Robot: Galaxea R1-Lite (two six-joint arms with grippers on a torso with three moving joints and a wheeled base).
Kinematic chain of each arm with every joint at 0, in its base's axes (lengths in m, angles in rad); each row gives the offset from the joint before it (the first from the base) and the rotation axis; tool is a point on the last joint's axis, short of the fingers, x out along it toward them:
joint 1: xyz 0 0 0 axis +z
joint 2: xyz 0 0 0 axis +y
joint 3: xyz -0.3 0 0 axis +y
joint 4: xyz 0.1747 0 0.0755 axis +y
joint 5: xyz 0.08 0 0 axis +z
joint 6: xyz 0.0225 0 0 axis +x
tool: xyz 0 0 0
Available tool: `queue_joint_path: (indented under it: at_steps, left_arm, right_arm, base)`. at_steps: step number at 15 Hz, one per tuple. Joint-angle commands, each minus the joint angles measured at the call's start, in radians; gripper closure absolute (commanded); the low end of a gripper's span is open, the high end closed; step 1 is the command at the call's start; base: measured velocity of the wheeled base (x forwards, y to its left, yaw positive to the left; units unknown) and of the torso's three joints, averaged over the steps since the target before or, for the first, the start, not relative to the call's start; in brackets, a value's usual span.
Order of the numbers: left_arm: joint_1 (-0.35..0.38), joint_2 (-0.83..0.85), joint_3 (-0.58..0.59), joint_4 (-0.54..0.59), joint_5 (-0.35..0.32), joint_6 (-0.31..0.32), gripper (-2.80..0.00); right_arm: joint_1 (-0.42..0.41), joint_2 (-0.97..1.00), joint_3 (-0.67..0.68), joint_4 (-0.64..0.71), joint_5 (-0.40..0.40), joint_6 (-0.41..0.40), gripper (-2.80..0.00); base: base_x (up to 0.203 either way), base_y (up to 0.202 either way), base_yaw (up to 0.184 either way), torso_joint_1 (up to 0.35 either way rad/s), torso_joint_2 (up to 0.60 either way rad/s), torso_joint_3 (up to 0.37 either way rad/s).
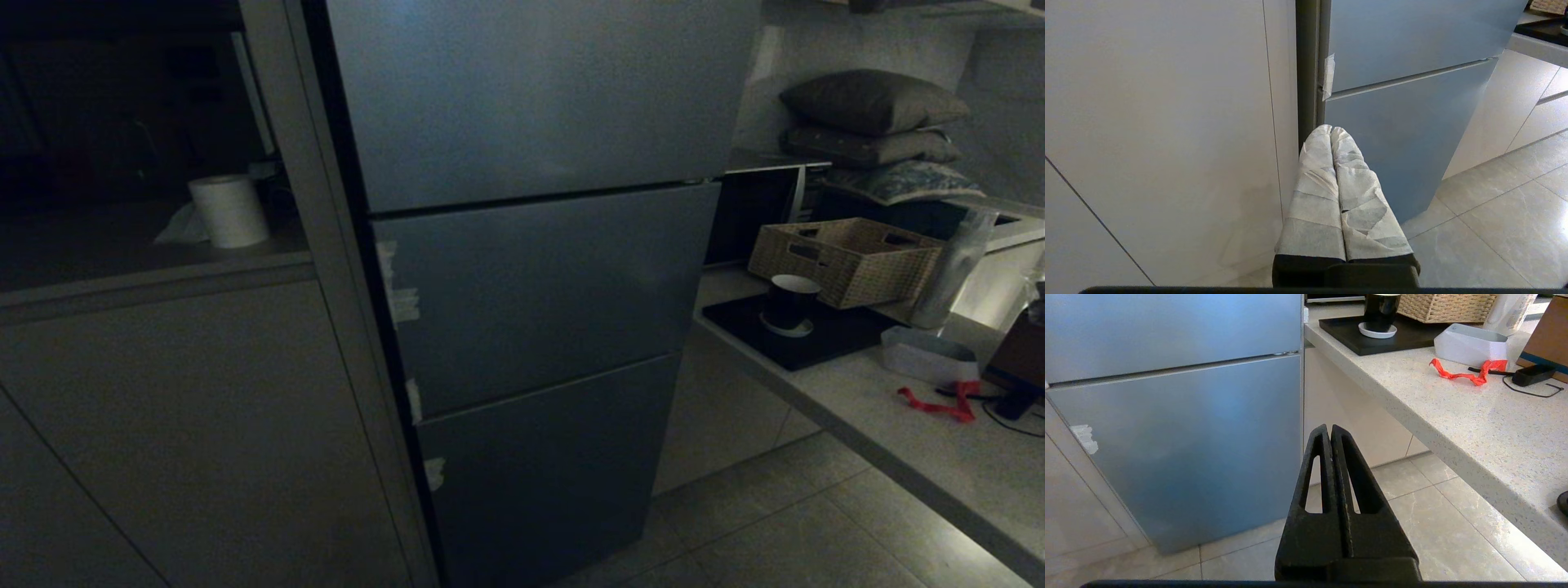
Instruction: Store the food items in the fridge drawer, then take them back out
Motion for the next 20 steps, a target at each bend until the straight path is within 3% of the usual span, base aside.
queue_joint_path:
  at_steps: [1, 5, 7, 9, 11, 17, 20]
  left_arm:
    - [0.0, -0.002, 0.0, -0.001, 0.001, -0.001, 0.0]
    - [-0.008, 0.129, -0.192, -0.024, -0.026, -0.089, 0.0]
    - [-0.044, 0.339, -0.285, -0.057, -0.036, -0.231, 0.0]
    - [-0.092, 0.538, -0.342, -0.139, -0.043, -0.414, 0.0]
    - [-0.119, 0.727, -0.36, -0.286, -0.047, -0.538, 0.0]
    - [-0.101, 1.198, -0.365, -0.761, -0.047, -0.801, 0.0]
    - [-0.088, 1.375, -0.393, -0.92, -0.042, -0.95, 0.0]
  right_arm:
    - [0.0, 0.0, 0.0, 0.0, 0.0, 0.0, 0.0]
    - [0.0, 0.0, 0.0, 0.0, 0.0, -0.006, 0.0]
    - [0.0, 0.0, 0.0, -0.001, 0.0, -0.005, 0.0]
    - [0.0, 0.0, 0.0, -0.002, 0.0, 0.0, 0.0]
    - [0.0, 0.0, 0.0, -0.002, 0.0, 0.0, 0.0]
    - [0.0, 0.0, 0.0, -0.002, 0.0, 0.0, 0.0]
    - [0.0, 0.0, 0.0, -0.002, 0.0, 0.0, 0.0]
  base:
    - [0.0, 0.0, 0.0, 0.0, 0.0, 0.0]
    - [0.0, 0.0, 0.0, 0.0, 0.0, 0.0]
    - [0.0, 0.0, 0.0, 0.0, 0.0, 0.0]
    - [0.0, 0.0, 0.0, 0.0, 0.0, 0.0]
    - [0.0, 0.0, 0.0, 0.0, 0.0, 0.0]
    - [0.0, 0.0, 0.0, 0.0, 0.0, 0.0]
    - [0.0, 0.0, 0.0, 0.0, 0.0, 0.0]
